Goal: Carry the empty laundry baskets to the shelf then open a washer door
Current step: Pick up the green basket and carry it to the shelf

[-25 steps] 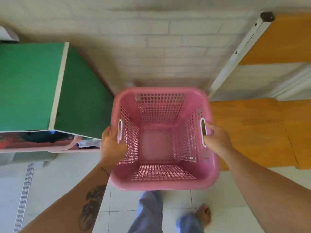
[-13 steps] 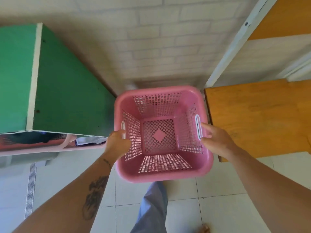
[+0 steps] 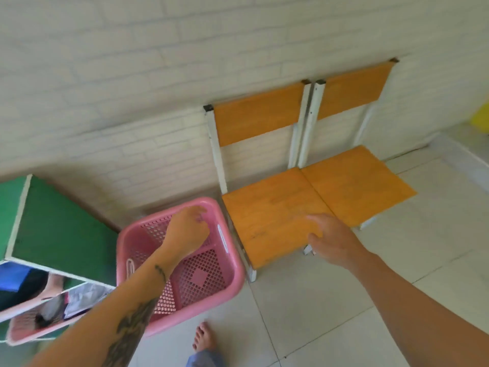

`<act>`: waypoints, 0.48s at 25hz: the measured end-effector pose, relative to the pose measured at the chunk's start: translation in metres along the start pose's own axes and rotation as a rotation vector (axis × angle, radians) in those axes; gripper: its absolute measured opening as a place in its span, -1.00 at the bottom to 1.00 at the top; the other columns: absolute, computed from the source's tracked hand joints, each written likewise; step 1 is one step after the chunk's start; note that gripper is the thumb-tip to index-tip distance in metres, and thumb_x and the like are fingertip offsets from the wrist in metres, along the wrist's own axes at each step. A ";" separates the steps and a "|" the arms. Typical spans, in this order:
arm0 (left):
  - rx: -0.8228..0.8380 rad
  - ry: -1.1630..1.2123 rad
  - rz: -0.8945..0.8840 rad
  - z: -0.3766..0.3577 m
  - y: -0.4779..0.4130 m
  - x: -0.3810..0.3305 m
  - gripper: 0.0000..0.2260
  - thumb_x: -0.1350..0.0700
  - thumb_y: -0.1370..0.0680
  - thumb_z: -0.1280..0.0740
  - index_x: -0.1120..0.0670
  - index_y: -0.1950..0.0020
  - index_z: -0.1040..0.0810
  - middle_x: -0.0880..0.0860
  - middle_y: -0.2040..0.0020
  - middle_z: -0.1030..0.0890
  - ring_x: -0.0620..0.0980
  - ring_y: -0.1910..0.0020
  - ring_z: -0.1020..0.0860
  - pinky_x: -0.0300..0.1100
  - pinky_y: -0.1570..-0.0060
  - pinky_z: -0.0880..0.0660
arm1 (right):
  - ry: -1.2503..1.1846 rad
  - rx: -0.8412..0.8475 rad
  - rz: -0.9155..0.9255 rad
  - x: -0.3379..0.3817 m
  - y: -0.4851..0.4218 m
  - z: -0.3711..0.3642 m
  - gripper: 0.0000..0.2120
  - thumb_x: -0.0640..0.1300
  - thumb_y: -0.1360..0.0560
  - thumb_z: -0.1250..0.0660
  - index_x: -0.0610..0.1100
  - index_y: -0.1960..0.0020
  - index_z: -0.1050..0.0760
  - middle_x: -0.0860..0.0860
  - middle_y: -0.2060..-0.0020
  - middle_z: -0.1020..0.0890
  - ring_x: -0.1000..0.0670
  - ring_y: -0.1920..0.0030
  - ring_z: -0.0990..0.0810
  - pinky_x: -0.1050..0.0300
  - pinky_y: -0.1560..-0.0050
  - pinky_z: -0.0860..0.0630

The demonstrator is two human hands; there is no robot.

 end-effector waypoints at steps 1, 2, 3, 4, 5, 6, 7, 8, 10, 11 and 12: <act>0.005 -0.005 -0.050 -0.009 0.012 -0.035 -0.62 0.28 -0.46 -0.21 0.08 -0.24 -0.56 0.00 -0.21 -0.60 -0.05 -0.01 -0.59 -0.20 -0.06 -0.50 | -0.004 -0.026 -0.006 -0.021 0.020 0.022 -0.53 -0.08 -0.50 -0.24 -0.01 -0.41 -0.39 0.04 -0.40 -0.42 0.00 -0.38 -0.39 0.06 -0.36 -0.34; 0.016 -0.006 -0.103 -0.023 0.025 -0.074 -0.65 0.27 -0.47 -0.21 0.07 -0.21 -0.56 -0.02 -0.18 -0.60 -0.08 0.09 -0.56 -0.23 0.05 -0.49 | -0.011 -0.060 -0.020 -0.045 0.044 0.049 -0.54 -0.09 -0.50 -0.23 -0.01 -0.39 -0.41 0.02 -0.39 -0.43 -0.01 -0.36 -0.40 0.06 -0.34 -0.36; 0.033 -0.008 -0.137 -0.036 0.035 -0.109 -0.65 0.24 -0.48 -0.21 0.05 -0.23 -0.56 -0.01 -0.20 -0.60 -0.09 0.14 -0.53 -0.23 0.11 -0.46 | -0.010 -0.095 -0.037 -0.067 0.065 0.074 -0.56 -0.10 -0.49 -0.23 -0.04 -0.38 -0.43 -0.01 -0.38 -0.45 -0.02 -0.35 -0.42 0.06 -0.32 -0.38; 0.051 -0.016 -0.173 -0.050 0.044 -0.144 -0.65 0.21 -0.50 -0.21 0.03 -0.25 -0.54 0.01 -0.23 -0.58 -0.07 0.15 -0.52 -0.20 0.11 -0.45 | -0.001 -0.126 -0.052 -0.089 0.085 0.099 -0.56 -0.11 -0.50 -0.23 -0.07 -0.37 -0.43 -0.03 -0.39 -0.45 -0.05 -0.36 -0.41 0.05 -0.33 -0.37; 0.077 -0.018 -0.214 -0.064 0.053 -0.181 -0.65 0.19 -0.51 -0.21 0.01 -0.27 -0.53 0.03 -0.26 -0.56 -0.06 0.14 -0.52 -0.17 0.11 -0.48 | 0.017 -0.163 -0.069 -0.110 0.105 0.126 -0.56 -0.12 -0.51 -0.23 -0.08 -0.39 -0.41 -0.03 -0.41 -0.42 -0.05 -0.38 -0.39 0.07 -0.36 -0.34; 0.105 -0.018 -0.271 -0.077 0.061 -0.215 -0.66 0.18 -0.52 -0.20 -0.01 -0.26 -0.53 0.04 -0.28 -0.54 -0.04 0.12 -0.53 -0.13 0.12 -0.52 | 0.034 -0.204 -0.092 -0.129 0.123 0.151 -0.54 -0.11 -0.52 -0.23 -0.06 -0.42 -0.38 -0.01 -0.43 -0.40 -0.04 -0.41 -0.36 0.09 -0.38 -0.31; 0.135 -0.012 -0.332 -0.093 0.069 -0.257 -0.68 0.17 -0.53 -0.20 -0.02 -0.26 -0.52 0.05 -0.30 -0.51 -0.03 0.11 -0.54 -0.12 0.17 -0.55 | 0.044 -0.263 -0.126 -0.152 0.145 0.182 -0.53 -0.10 -0.52 -0.23 -0.05 -0.43 -0.37 0.01 -0.44 -0.38 -0.03 -0.43 -0.34 0.10 -0.40 -0.29; 0.157 -0.003 -0.389 -0.107 0.079 -0.295 -0.68 0.17 -0.54 -0.19 -0.02 -0.26 -0.52 0.06 -0.31 -0.50 -0.03 0.12 -0.55 -0.14 0.26 -0.54 | 0.063 -0.320 -0.155 -0.174 0.164 0.210 -0.52 -0.09 -0.52 -0.23 -0.03 -0.44 -0.36 0.02 -0.45 -0.37 -0.02 -0.44 -0.33 0.10 -0.41 -0.27; 0.185 -0.014 -0.510 -0.136 0.091 -0.367 -0.67 0.16 -0.55 -0.17 -0.02 -0.29 -0.50 0.04 -0.31 -0.49 -0.09 0.20 -0.55 -0.25 0.39 -0.47 | 0.091 -0.409 -0.215 -0.216 0.197 0.259 -0.53 -0.07 -0.51 -0.24 -0.01 -0.43 -0.36 0.02 -0.45 -0.37 -0.02 -0.45 -0.30 0.12 -0.43 -0.22; 0.204 -0.030 -0.560 -0.151 0.097 -0.400 -0.66 0.16 -0.55 -0.16 -0.03 -0.29 -0.49 0.03 -0.32 -0.49 -0.14 0.21 -0.53 -0.29 0.39 -0.44 | 0.098 -0.453 -0.253 -0.235 0.212 0.280 -0.53 -0.06 -0.51 -0.25 0.00 -0.41 -0.37 0.02 -0.44 -0.38 -0.02 -0.44 -0.31 0.13 -0.42 -0.22; 0.224 -0.037 -0.612 -0.169 0.103 -0.435 -0.65 0.16 -0.54 -0.15 -0.04 -0.29 -0.50 0.03 -0.32 -0.49 -0.16 0.19 -0.51 -0.31 0.36 -0.44 | 0.107 -0.506 -0.286 -0.257 0.228 0.302 -0.54 -0.06 -0.50 -0.25 0.00 -0.40 -0.39 0.01 -0.42 -0.40 -0.03 -0.43 -0.33 0.13 -0.41 -0.23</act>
Point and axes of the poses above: each hand's wrist, its own y-axis away from the middle knuckle, its own z-axis out of the back of the hand, x = y × z, the point moved 3 cm from there along -y, towards the middle knuckle
